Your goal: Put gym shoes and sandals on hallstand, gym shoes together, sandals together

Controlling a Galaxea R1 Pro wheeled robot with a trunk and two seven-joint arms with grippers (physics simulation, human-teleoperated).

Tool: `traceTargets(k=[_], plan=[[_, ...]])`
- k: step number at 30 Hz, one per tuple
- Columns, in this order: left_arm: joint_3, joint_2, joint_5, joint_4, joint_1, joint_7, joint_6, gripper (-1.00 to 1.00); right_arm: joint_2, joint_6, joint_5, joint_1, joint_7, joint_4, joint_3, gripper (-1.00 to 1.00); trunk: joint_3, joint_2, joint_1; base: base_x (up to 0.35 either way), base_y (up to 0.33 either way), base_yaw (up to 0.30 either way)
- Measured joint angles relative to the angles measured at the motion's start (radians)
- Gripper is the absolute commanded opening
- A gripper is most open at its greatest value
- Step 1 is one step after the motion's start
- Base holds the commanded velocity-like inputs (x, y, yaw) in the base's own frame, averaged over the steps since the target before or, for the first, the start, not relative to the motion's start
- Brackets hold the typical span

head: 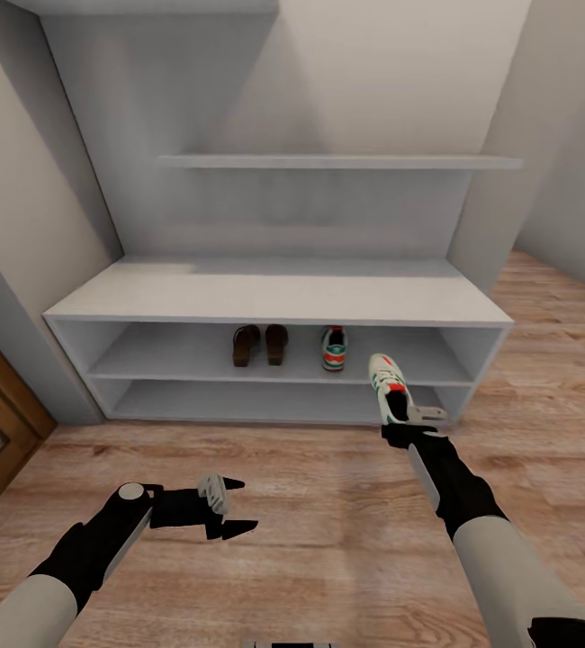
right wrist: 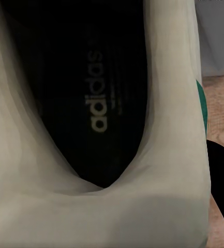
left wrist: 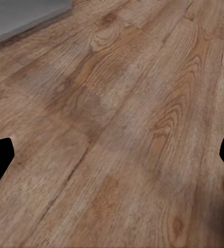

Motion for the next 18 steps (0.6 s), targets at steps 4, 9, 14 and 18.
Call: traceTargets(k=[4, 9, 14, 18], plan=[[0.000, -0.001, 0.000, 0.000, 0.000, 0.000, 0.000, 1.00, 0.000, -0.001, 0.000, 0.000, 0.000, 0.000, 0.000, -1.00, 0.000, 0.000, 0.000, 0.282, 0.123, 0.000], [-0.001, -0.001, 0.000, 0.000, 0.000, 0.000, 0.000, 1.00, 0.000, -0.001, 0.000, 0.000, 0.000, 0.000, 0.000, -1.00, 0.000, 0.000, 0.000, 0.280, 0.076, 0.000], [-0.001, -0.001, 0.000, 0.000, 0.000, 0.000, 0.000, 1.00, 0.000, -0.001, 0.000, 0.000, 0.000, 0.000, 0.000, -1.00, 0.000, 0.000, 0.000, 0.143, 0.009, 0.000], [-0.002, -0.001, 0.000, 0.000, 0.001, 0.000, 0.000, 1.00, 0.000, -0.001, 0.000, 0.000, 0.000, 0.000, -0.001, -1.00, 0.000, 0.000, 0.000, 0.081, 0.001, 0.000]])
